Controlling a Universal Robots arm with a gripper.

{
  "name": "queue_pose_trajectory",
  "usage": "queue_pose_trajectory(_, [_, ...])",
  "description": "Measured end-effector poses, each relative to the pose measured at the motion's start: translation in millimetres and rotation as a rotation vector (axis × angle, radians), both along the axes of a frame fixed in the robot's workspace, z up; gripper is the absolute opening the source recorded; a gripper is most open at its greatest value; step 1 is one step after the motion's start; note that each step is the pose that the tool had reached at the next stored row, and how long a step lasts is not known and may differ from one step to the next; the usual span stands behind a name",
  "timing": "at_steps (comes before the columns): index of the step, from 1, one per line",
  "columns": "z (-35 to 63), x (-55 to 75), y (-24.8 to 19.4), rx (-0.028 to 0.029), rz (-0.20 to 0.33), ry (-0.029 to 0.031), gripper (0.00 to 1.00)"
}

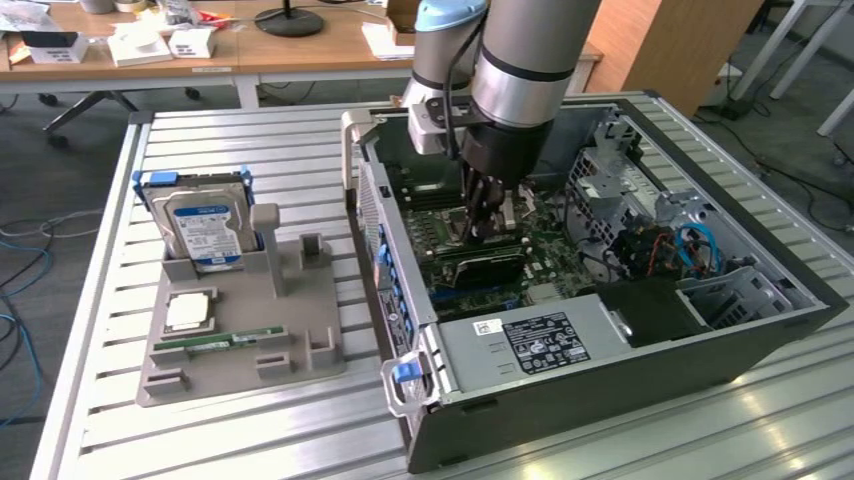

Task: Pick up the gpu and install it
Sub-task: 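Press down on the gpu until it lock into place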

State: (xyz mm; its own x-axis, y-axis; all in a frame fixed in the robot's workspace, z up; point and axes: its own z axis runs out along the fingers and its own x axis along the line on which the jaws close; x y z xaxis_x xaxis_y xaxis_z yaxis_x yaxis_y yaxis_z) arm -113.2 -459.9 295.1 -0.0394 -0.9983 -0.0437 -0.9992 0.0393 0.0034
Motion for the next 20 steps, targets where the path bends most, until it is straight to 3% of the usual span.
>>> queue_pose_trajectory(20, [0.0,-33.9,2.7,0.0000,-0.001,0.0000,0.11])
